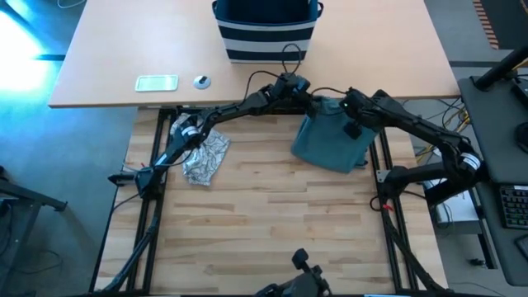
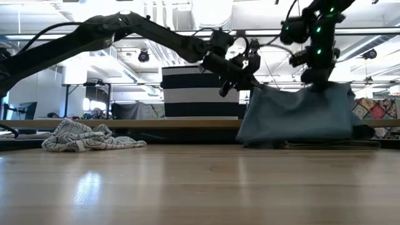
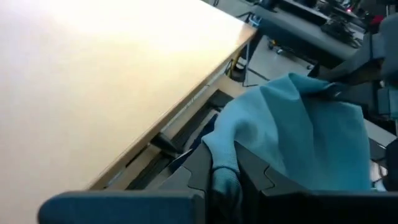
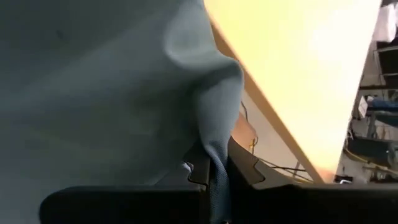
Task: Fold Laundry from Bin
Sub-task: Stack the folded blue pants on top of the folded blue boxer
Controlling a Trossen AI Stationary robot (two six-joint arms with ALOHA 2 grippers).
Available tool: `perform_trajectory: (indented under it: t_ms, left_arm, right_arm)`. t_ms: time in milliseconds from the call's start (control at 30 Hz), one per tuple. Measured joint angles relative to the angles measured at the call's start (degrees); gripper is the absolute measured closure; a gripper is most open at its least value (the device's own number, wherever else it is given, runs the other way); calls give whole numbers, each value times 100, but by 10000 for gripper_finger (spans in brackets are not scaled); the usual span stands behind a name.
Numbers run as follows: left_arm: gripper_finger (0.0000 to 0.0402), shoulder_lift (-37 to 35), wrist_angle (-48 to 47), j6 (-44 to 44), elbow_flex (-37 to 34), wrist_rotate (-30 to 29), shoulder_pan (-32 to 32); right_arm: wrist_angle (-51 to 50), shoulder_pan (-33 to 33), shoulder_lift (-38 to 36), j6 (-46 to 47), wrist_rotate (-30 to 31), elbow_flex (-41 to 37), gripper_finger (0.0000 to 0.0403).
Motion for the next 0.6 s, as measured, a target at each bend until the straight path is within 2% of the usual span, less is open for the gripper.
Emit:
perform_trajectory:
  t_ms: [267, 333, 500, 600]
  left_arm:
    - [374, 593, -285, -165, 535, -27, 9]
    - [367, 595, -214, -288, 472, -21, 24]
    - [331, 623, -625, -233, 481, 64, 144]
    - [299, 602, -928, -184, 517, 129, 322]
  right_arm:
    - [193, -238, 651, 76, 324, -38, 390]
    - [198, -265, 777, 79, 337, -38, 390]
    - [218, -381, 1148, 324, 328, -38, 388]
    - [197, -488, 1343, 575, 66, -34, 366]
